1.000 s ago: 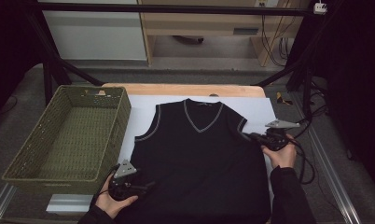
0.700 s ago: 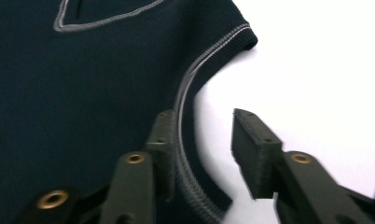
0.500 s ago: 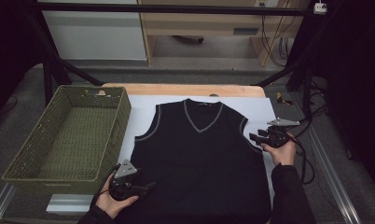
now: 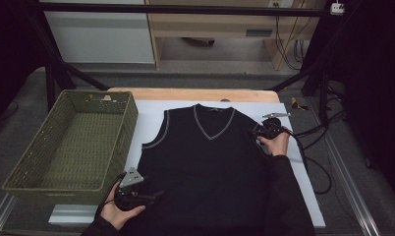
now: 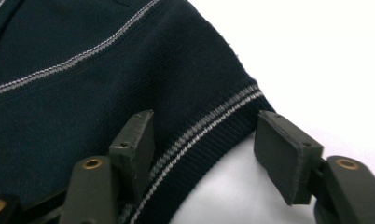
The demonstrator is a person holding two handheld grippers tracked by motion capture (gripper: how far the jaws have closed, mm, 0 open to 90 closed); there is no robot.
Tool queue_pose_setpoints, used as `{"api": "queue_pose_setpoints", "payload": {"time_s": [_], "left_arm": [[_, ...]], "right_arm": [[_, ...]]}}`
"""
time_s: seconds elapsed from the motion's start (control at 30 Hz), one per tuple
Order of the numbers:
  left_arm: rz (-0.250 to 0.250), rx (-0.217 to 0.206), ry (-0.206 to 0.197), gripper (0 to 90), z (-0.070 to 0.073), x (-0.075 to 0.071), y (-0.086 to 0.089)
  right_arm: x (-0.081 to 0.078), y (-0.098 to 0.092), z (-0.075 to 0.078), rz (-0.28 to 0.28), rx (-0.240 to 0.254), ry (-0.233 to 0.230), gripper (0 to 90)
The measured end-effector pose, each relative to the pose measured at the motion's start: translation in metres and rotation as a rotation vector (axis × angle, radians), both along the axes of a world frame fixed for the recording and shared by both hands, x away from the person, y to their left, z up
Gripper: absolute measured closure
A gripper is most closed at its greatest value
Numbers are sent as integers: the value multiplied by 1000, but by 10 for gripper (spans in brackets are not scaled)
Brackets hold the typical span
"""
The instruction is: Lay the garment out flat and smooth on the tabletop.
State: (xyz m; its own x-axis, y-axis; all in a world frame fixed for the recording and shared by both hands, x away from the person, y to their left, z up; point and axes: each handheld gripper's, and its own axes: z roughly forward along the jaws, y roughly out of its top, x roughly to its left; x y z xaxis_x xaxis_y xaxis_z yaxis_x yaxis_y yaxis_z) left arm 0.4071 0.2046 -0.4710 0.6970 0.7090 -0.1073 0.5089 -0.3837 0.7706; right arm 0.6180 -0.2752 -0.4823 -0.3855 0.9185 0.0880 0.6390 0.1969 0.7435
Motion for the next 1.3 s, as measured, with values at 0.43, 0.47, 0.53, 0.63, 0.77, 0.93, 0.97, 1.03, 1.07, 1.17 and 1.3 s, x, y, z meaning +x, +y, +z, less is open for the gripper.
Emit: {"api": "queue_pose_setpoints", "payload": {"time_s": [0.43, 0.47, 0.53, 0.63, 0.77, 0.93, 0.97, 1.03, 1.07, 1.17, 1.3], "left_arm": [[7, 5, -6, 207, 0, 0, 1], [8, 5, -5, 206, 0, 0, 1], [7, 7, -6, 199, 0, 0, 0], [-3, 3, -13, 184, 1, -2, -1], [-5, -10, -20, 140, 2, -3, -1], [-2, -34, -27, 97, 6, -2, 0], [-1, -38, -25, 79, 6, -2, 0], [-4, -39, -26, 61, 7, -1, 0], [-5, -38, -24, 53, 6, -1, -1], [-7, -28, -13, 23, 5, -1, -3], [-7, -18, -16, 6, 5, -2, -4]], "right_arm": [[11, 0, 46, 26, -112, -181, 832], [14, 2, 49, 42, -147, -187, 820], [23, 7, 45, 50, -187, -133, 738], [24, 6, 33, 3, -174, -88, 585], [8, 1, 33, -2, -104, -87, 452], [-24, -5, 47, 39, -12, -125, 351], [-32, -5, 49, 46, 9, -131, 329], [-47, -5, 52, 63, 45, -151, 295], [-55, -4, 53, 68, 66, -159, 276], [-76, -4, 52, 88, 109, -170, 248], [-102, -3, 46, 119, 149, -163, 204]]}}
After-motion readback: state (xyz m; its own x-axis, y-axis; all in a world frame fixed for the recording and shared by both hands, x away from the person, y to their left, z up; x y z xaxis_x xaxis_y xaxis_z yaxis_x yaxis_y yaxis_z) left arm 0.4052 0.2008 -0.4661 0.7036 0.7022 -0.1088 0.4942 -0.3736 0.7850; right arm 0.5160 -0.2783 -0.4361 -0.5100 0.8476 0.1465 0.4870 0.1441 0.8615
